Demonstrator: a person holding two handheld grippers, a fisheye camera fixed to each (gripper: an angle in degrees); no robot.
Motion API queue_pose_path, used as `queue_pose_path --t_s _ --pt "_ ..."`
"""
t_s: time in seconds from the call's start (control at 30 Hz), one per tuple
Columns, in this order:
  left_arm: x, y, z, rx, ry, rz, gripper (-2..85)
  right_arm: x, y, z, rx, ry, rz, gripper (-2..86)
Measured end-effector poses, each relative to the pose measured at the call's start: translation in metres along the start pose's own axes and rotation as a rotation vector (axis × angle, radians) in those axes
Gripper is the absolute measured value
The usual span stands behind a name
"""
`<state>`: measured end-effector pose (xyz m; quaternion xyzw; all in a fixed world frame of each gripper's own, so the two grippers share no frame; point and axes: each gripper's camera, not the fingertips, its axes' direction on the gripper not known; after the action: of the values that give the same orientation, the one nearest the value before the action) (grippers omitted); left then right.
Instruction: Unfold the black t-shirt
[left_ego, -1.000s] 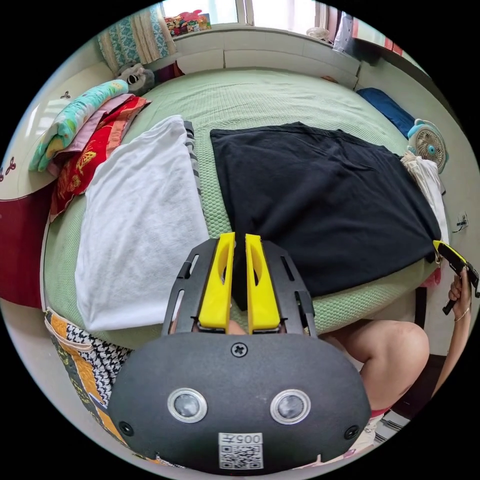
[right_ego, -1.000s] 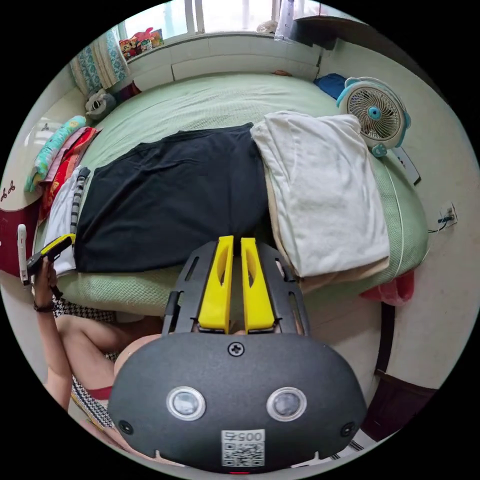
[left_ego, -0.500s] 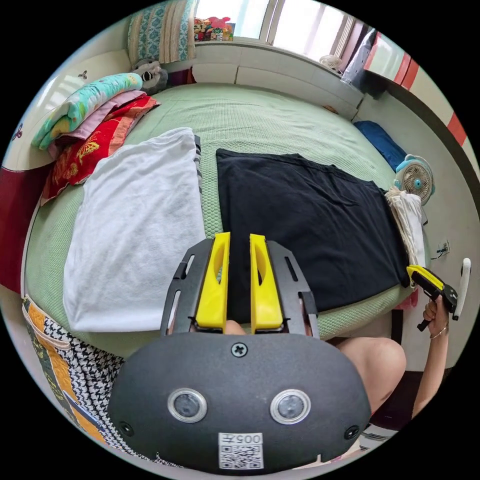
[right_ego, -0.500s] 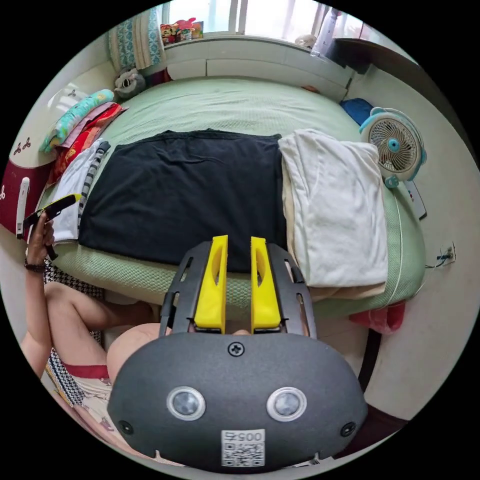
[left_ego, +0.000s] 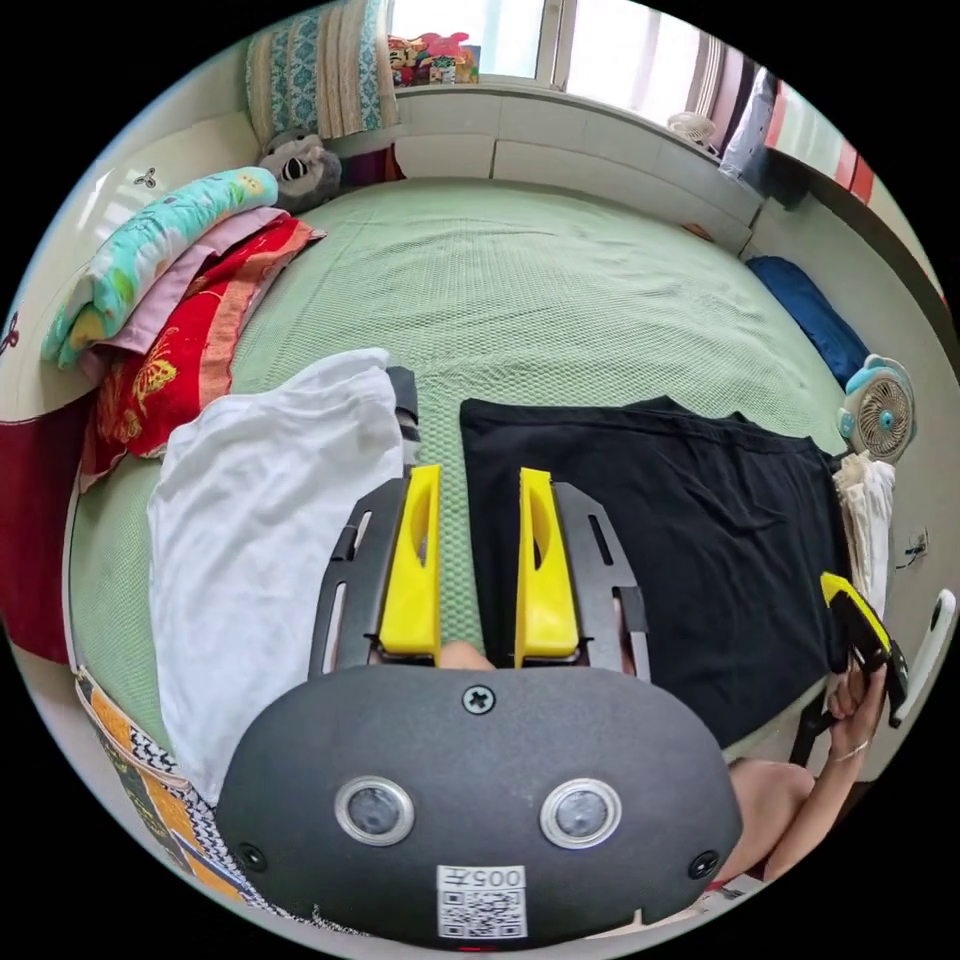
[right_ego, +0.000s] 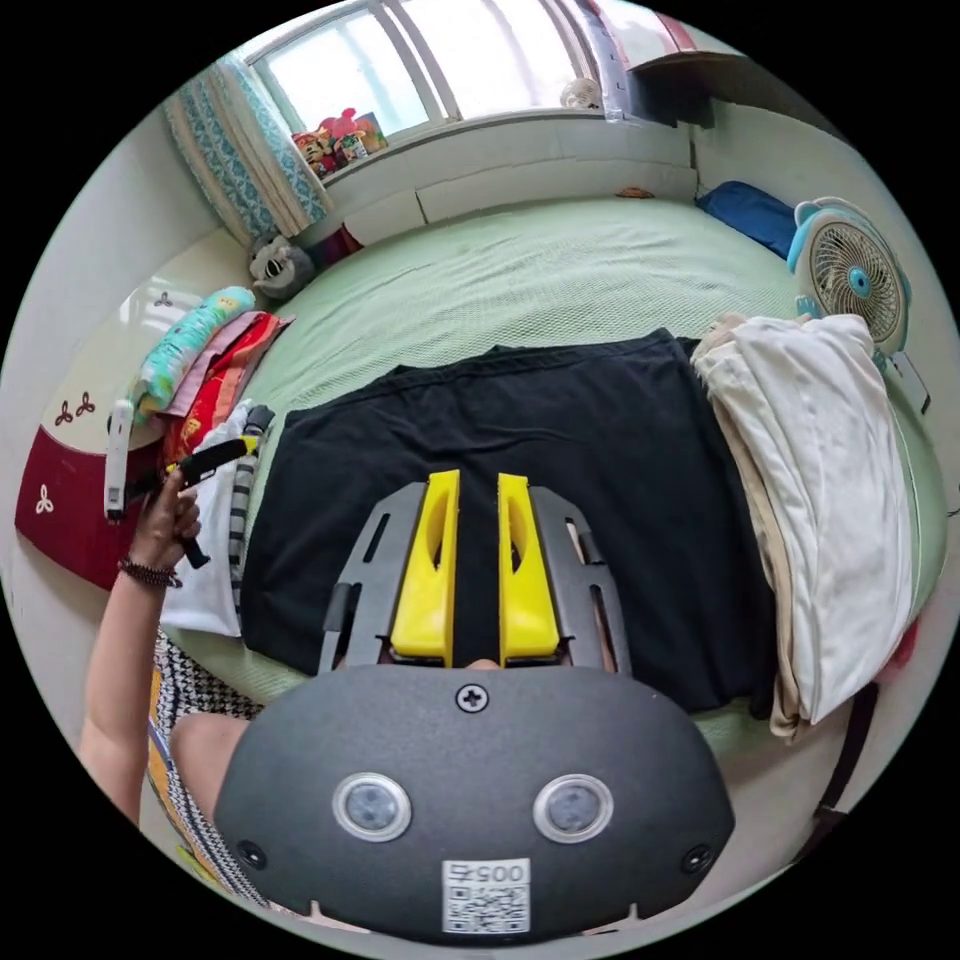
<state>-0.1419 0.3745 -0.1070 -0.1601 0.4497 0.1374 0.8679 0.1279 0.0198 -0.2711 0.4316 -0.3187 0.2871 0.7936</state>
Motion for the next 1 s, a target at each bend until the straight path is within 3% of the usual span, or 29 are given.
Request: queue_pose_path --t_s 0.33,0.4,0.53,0.73,0.87,1.0 --pt "-0.007 -0.035 0.047 -0.079 -0.064 -0.062 10.4 0.002 -0.005 0.0 -0.01 -0.005 -0.029 4.8" --pt "-0.005 -0.028 0.037 -0.059 -0.037 -0.054 3.4 0.003 -0.002 -0.004 -0.008 -0.006 -0.039 5.1" --pt "0.002 -0.004 -0.009 0.052 0.019 0.008 1.6 0.011 0.001 -0.013 0.007 -0.003 -0.01 5.5" --pt "0.02 0.082 -0.108 0.112 0.087 0.194 0.9 0.03 0.014 -0.041 0.08 -0.007 0.081 4.2" --pt "0.027 0.172 -0.153 0.057 0.126 0.288 0.8 0.044 0.028 -0.059 0.124 0.058 0.123 3.8" --pt "0.017 0.254 -0.169 -0.01 0.132 0.287 0.8 0.066 0.055 -0.083 0.098 -0.006 0.229 3.9"
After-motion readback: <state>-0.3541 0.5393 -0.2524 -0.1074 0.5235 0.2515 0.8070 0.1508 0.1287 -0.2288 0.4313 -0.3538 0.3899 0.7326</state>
